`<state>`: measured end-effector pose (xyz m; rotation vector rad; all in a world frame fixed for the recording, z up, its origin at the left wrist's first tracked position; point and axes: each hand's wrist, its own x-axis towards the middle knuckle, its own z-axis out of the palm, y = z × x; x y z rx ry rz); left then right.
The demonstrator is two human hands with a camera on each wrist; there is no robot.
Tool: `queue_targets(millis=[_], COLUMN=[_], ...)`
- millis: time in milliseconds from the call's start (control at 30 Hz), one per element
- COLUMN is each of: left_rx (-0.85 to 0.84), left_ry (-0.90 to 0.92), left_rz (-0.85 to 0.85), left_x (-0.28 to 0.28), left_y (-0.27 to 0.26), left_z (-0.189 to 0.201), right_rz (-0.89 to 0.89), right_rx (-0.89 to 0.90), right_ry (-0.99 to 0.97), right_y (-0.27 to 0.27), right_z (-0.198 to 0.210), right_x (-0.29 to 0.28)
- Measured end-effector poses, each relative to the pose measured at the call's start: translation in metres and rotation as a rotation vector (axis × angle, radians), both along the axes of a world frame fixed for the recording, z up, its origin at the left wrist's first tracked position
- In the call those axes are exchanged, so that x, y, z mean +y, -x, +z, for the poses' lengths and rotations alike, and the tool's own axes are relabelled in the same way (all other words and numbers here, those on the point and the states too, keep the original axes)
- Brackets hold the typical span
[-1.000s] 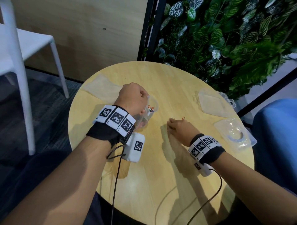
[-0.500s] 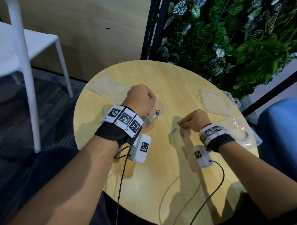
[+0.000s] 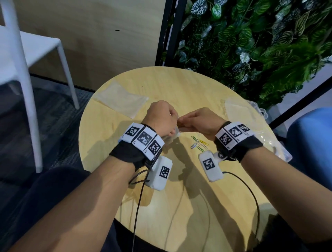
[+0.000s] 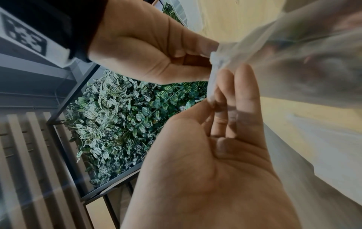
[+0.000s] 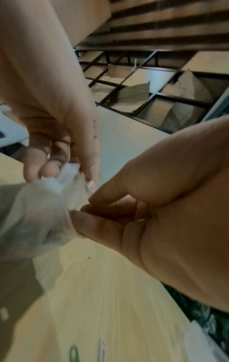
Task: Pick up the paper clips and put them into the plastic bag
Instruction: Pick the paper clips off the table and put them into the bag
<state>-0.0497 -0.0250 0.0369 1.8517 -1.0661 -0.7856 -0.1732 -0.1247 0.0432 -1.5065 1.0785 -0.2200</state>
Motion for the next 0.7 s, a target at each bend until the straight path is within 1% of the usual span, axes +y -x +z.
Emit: queue_targets(millis=[100, 133, 233, 267, 333, 367, 400, 433, 467, 500, 533, 567, 600, 633, 700], left_rx=[0.018, 0.016, 0.008, 0.0, -0.026, -0.042, -0.055, -0.064, -0.07, -0.074, -0.077, -0.08, -0.081, -0.083, -0.085], left_ry=[0.01, 0.011, 0.016, 0.018, 0.016, 0.018, 0.021, 0.023, 0.022, 0.023, 0.027, 0.03, 0.031, 0.03, 0.028], left_rz=[0.009, 0.007, -0.002, 0.002, 0.018, 0.021, 0.02, 0.018, 0.015, 0.012, 0.008, 0.004, 0.002, 0.001, 0.0], left_x=[0.002, 0.002, 0.004, 0.004, 0.003, 0.003, 0.003, 0.003, 0.003, 0.002, 0.002, 0.001, 0.001, 0.0, 0.0], left_y=[-0.004, -0.005, -0.008, -0.009, -0.012, -0.013, -0.015, -0.016, -0.017, -0.018, -0.018, -0.017, -0.016, -0.015, -0.015], left_z=[0.001, 0.002, 0.004, 0.004, 0.004, 0.003, 0.003, 0.004, 0.004, 0.004, 0.004, 0.004, 0.004, 0.004, 0.003], right_rz=[-0.015, 0.009, 0.14, 0.151, 0.105, 0.069, 0.056, 0.073, 0.107, 0.136, 0.158, 0.171, 0.184, 0.209, 0.293], right_rx=[-0.029, -0.021, 0.043, 0.031, -0.016, 0.02, 0.129, 0.303, 0.493, 0.657, 0.766, 0.82, 0.828, 0.807, 0.747], right_ry=[-0.052, -0.003, 0.302, 0.365, 0.469, 0.558, 0.675, 0.78, 0.821, 0.771, 0.669, 0.579, 0.537, 0.538, 0.604], right_y=[-0.003, -0.003, 0.0, 0.002, 0.011, 0.019, 0.029, 0.039, 0.049, 0.057, 0.064, 0.067, 0.068, 0.065, 0.056], right_z=[-0.003, -0.003, 0.001, 0.003, 0.004, 0.001, -0.003, -0.01, -0.018, -0.028, -0.037, -0.044, -0.049, -0.053, -0.058], right_x=[0.005, 0.008, 0.011, 0.01, 0.002, -0.006, -0.014, -0.022, -0.028, -0.032, -0.033, -0.032, -0.03, -0.027, -0.02])
